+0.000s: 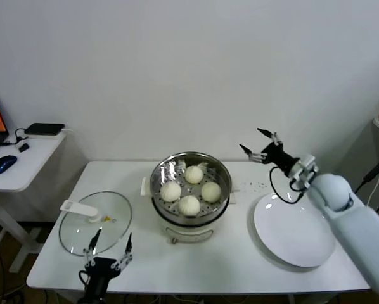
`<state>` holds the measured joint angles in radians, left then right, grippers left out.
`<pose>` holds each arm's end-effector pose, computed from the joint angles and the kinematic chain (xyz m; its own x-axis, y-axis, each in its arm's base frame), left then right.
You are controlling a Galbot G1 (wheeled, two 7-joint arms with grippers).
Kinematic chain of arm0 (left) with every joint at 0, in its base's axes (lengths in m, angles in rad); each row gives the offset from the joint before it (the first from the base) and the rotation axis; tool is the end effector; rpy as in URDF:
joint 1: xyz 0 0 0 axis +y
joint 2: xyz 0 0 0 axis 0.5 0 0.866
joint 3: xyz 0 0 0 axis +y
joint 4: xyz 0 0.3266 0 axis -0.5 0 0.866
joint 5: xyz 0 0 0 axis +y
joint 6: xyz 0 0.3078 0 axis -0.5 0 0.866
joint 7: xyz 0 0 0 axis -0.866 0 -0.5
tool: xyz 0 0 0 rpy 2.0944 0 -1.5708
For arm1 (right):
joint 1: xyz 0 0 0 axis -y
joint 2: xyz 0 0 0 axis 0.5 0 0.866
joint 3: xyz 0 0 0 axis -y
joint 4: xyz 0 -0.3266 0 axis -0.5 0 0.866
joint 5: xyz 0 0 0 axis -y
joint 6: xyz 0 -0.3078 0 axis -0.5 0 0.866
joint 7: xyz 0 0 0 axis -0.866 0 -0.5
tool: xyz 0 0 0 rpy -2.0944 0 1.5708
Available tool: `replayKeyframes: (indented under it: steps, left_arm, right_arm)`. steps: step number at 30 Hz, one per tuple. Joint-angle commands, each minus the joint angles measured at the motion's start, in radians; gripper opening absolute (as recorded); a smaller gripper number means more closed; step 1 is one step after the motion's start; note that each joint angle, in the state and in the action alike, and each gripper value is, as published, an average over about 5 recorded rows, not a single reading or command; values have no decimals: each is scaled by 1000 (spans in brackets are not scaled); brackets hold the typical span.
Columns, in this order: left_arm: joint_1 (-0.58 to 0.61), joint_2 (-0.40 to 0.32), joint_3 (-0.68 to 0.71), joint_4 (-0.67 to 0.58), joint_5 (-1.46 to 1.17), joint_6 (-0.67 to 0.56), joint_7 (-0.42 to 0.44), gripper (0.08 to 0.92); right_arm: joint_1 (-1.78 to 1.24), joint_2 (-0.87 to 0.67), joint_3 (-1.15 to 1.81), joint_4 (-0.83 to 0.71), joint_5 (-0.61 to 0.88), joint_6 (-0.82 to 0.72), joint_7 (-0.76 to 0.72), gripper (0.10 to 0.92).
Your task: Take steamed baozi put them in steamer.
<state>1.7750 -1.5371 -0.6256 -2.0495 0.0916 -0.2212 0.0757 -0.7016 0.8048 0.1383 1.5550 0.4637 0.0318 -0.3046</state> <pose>0.0807 0.0340 -0.3180 -0.9985 0.0382 0.0399 0.0447 0.9830 0.1782 0.3764 -0.1464 -0.2036 -0.8475 -0.5303 0.0215 -0.5013 0.7864 -0.3609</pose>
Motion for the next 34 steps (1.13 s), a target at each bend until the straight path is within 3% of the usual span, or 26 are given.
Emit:
replayKeyframes:
  steps: [1, 15, 34]
  left_arm:
    - [20, 5, -4, -8, -3, -5, 1, 823]
    - [40, 6, -30, -24, -17, -5, -3, 823]
    - [34, 1, -46, -28, -43, 4, -5, 823]
  right_arm:
    - [-566, 223, 411, 202, -51, 117, 149, 823]
    - [-809, 369, 489, 257, -38, 184, 73, 823]
    - [-862, 393, 481, 253, -16, 215, 5, 823]
